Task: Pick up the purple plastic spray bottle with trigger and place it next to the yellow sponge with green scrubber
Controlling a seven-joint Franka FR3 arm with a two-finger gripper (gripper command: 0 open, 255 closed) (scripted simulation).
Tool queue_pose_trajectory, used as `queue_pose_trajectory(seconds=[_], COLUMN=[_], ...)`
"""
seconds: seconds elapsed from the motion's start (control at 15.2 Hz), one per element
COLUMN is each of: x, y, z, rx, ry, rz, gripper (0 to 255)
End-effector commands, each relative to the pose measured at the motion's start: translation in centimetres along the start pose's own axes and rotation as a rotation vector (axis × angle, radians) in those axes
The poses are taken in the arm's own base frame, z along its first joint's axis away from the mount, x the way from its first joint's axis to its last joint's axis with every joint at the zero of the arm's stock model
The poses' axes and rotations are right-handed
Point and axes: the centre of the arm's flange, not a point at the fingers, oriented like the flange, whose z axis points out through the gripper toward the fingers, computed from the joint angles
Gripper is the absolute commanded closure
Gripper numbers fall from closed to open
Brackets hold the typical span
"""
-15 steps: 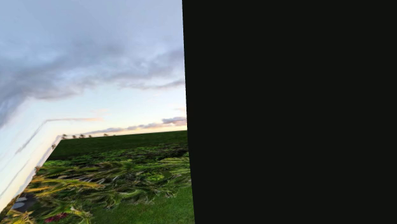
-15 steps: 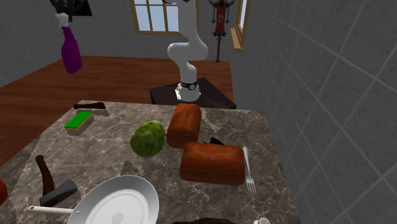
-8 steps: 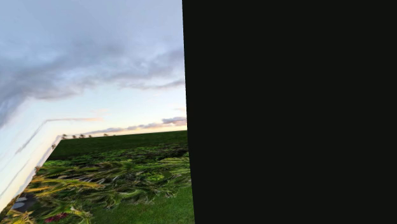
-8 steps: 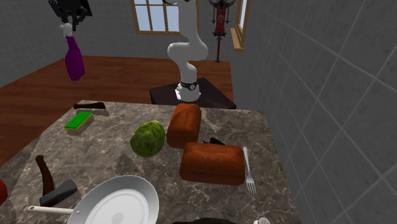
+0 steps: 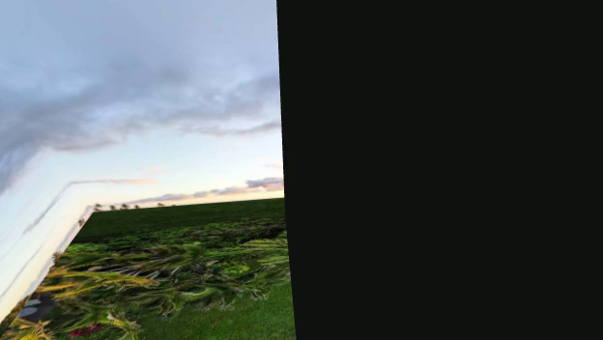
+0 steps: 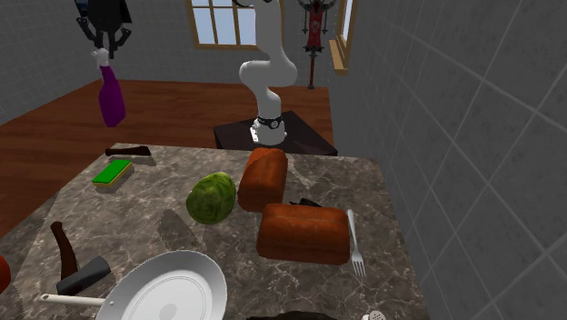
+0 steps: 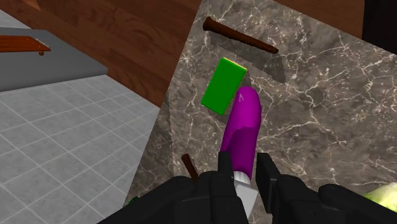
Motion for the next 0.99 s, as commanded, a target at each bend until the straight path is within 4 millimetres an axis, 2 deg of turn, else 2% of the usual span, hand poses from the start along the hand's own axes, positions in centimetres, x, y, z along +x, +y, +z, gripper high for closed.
queue_pose_trajectory(seconds=[0.0,0.92], x=[-0.1,-0.8], y=[-0.4,-2.6], z=[1.0,8.0], rx=[-0.001,-0.001], ry=[0.0,0.0], rz=[0.0,0.0], gripper=[255,255])
